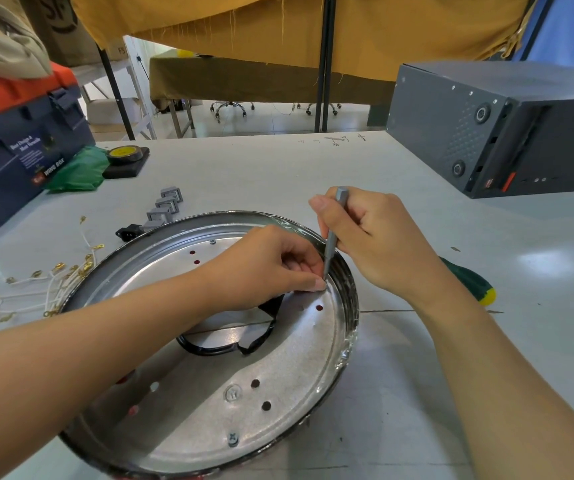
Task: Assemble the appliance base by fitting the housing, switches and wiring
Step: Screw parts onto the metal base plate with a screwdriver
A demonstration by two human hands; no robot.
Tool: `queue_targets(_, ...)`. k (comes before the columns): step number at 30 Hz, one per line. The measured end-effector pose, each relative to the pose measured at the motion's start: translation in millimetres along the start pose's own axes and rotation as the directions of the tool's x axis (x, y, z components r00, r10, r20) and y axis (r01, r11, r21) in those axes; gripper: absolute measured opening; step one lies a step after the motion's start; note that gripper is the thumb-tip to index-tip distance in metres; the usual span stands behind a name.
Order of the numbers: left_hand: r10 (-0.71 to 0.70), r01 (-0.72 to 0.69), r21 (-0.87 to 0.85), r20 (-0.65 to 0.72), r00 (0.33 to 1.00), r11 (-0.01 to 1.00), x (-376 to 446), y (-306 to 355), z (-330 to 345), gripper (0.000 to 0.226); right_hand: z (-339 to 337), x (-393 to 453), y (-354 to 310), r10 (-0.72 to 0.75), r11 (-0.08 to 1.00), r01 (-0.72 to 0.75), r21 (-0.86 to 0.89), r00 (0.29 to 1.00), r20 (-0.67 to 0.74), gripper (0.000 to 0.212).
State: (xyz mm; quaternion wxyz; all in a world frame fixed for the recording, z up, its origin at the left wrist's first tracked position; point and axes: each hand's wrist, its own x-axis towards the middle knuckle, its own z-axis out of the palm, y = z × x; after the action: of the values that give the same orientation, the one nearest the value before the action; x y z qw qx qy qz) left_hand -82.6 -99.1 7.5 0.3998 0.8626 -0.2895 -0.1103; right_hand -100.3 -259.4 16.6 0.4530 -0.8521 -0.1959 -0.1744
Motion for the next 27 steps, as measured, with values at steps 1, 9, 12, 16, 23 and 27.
queue_targets(1, 0.001, -0.001, 0.004, 0.001, 1.000, 1.000, 0, 0, 0, 0.009, 0, 0, 0, -0.001, 1.000, 0.001, -0.005, 1.000, -0.003, 0.043)
queue_targets(9, 0.002, -0.002, 0.030, -0.009, 1.000, 1.000, 0, 2, 0, 0.006, -1, -1, -3, -0.010, 0.999, 0.010, -0.039, 1.000, 0.021, 0.042)
queue_targets(12, -0.008, 0.008, 0.028, -0.008, 1.000, 1.000, -1, 3, 0, 0.006, -2, 0, -3, 0.010, 1.000, -0.008, -0.027, 0.998, 0.066, 0.042)
queue_targets(16, -0.005, 0.005, 0.042, 0.019, 1.000, 0.999, -2, 7, -2, 0.006, -4, 1, -1, 0.065, 0.998, -0.064, -0.013, 0.992, 0.104, 0.038)
queue_targets(23, 0.055, -0.087, 0.313, 0.111, 0.992, 0.946, -16, 17, -18, 0.026, -19, 4, -4, 0.170, 0.985, -0.156, -0.080, 0.960, 0.223, 0.028)
queue_targets(27, 0.119, -0.190, 0.534, 0.164, 0.979, 0.824, -31, 12, -16, 0.049, -29, 7, -11, 0.205, 0.977, -0.170, -0.127, 0.907, 0.367, 0.013)
